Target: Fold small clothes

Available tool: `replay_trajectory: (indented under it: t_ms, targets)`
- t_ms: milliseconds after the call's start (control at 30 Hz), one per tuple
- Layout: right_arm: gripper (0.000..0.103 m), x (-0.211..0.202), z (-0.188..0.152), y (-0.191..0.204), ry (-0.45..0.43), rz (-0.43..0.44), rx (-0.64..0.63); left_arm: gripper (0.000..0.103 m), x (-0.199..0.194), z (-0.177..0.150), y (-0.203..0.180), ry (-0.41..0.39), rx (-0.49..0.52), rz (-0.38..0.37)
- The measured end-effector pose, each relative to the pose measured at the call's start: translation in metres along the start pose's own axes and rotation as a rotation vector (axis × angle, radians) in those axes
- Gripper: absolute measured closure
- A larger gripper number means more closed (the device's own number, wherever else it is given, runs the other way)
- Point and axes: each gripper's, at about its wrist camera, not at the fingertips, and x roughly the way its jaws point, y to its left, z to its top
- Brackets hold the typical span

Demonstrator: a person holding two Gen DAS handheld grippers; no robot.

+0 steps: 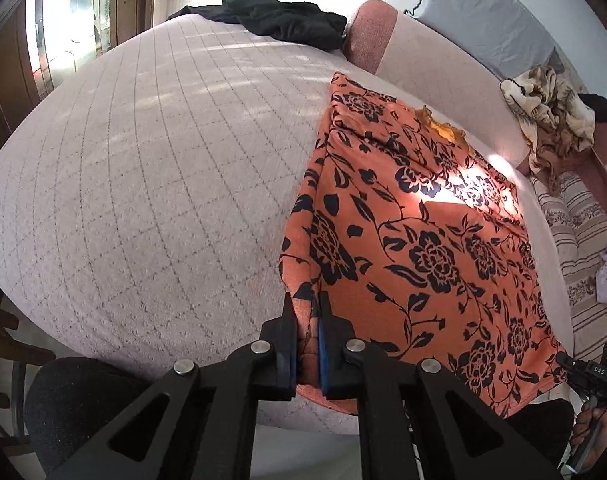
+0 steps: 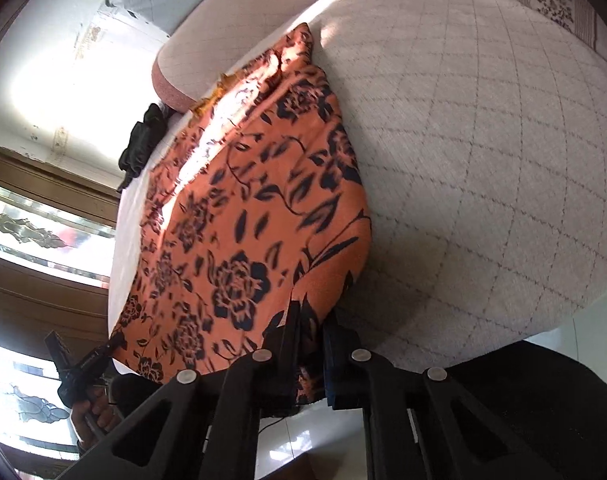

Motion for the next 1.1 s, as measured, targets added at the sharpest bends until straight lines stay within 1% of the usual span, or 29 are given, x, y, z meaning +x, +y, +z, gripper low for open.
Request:
replay_trajectory:
  t_ms: [67,133,167,200,267,300,333,400,433,467,500,533,567,633,667,733,800,833,867,967,1033,1100]
  targets:
    - [0.094,0.003,0.006,-0.002,0.004,-0.007,0.008,0.095,0.014,0.000,0.001,0.034,0.012,0.030]
    - [0.092,0.018,0.007,-0.012,0.041,-0.020,0.046,0.093,0.036,-0.005,0.007,0.111,-0.003,0.074]
    - [0.090,0.025,0.005,-0.018,0.057,-0.018,0.075,0.092,0.044,-0.008,0.010,0.139,-0.016,0.076]
    - [0.089,0.030,0.003,-0.022,0.071,-0.018,0.097,0.091,0.044,-0.011,0.011,0.113,-0.021,0.069]
    - [0.085,0.032,0.001,-0.027,0.071,-0.006,0.121,0.087,0.042,-0.011,0.008,0.102,-0.008,0.062]
    - [0.075,0.031,0.002,-0.026,0.067,-0.002,0.118,0.079,0.043,-0.011,0.007,0.102,0.000,0.053]
    - [0.063,0.030,0.003,-0.026,0.063,0.002,0.114,0.069,0.043,-0.011,0.005,0.102,0.008,0.043]
    - [0.042,0.029,0.005,-0.027,0.057,0.039,0.127,0.057,0.045,-0.011,-0.001,0.098,0.030,0.033]
    - [0.043,0.031,0.006,-0.027,0.063,0.041,0.131,0.059,0.045,-0.011,-0.004,0.099,0.046,0.054]
    - [0.044,0.033,0.007,-0.026,0.072,0.029,0.127,0.070,0.046,-0.011,-0.008,0.097,0.065,0.079]
    - [0.066,0.034,0.009,-0.024,0.075,0.008,0.118,0.095,0.045,-0.007,-0.012,0.098,0.082,0.073]
    - [0.093,0.035,0.012,-0.022,0.089,0.007,0.106,0.096,0.043,-0.003,-0.012,0.097,0.080,0.046]
    - [0.094,0.036,0.015,-0.021,0.101,0.022,0.103,0.096,0.040,0.003,-0.012,0.083,0.072,0.028]
    - [0.094,0.036,0.022,-0.013,0.105,0.017,0.071,0.096,0.032,0.011,-0.011,0.056,0.063,0.020]
    - [0.094,0.035,0.025,-0.010,0.104,0.033,0.067,0.096,0.029,0.012,-0.009,0.050,0.050,0.015]
    - [0.094,0.032,0.028,-0.004,0.095,0.047,0.051,0.096,0.031,0.011,-0.004,0.071,0.031,0.021]
    - [0.094,0.036,0.028,-0.007,0.113,0.062,0.070,0.096,0.037,0.009,-0.002,0.113,0.028,0.034]
    - [0.094,0.039,0.027,-0.010,0.126,0.070,0.085,0.096,0.036,0.010,-0.003,0.120,0.029,0.030]
    - [0.094,0.040,0.029,-0.012,0.134,0.079,0.099,0.096,0.032,0.016,-0.006,0.108,0.038,0.010]
    - [0.094,0.038,0.051,-0.003,0.107,0.139,0.107,0.096,0.016,0.051,-0.028,0.024,0.084,-0.050]
    - [0.094,0.038,0.081,0.016,0.065,0.198,0.079,0.096,0.011,0.089,-0.046,-0.039,0.108,-0.103]
    - [0.094,0.039,0.123,0.039,0.005,0.253,0.039,0.096,0.015,0.135,-0.066,-0.098,0.136,-0.136]
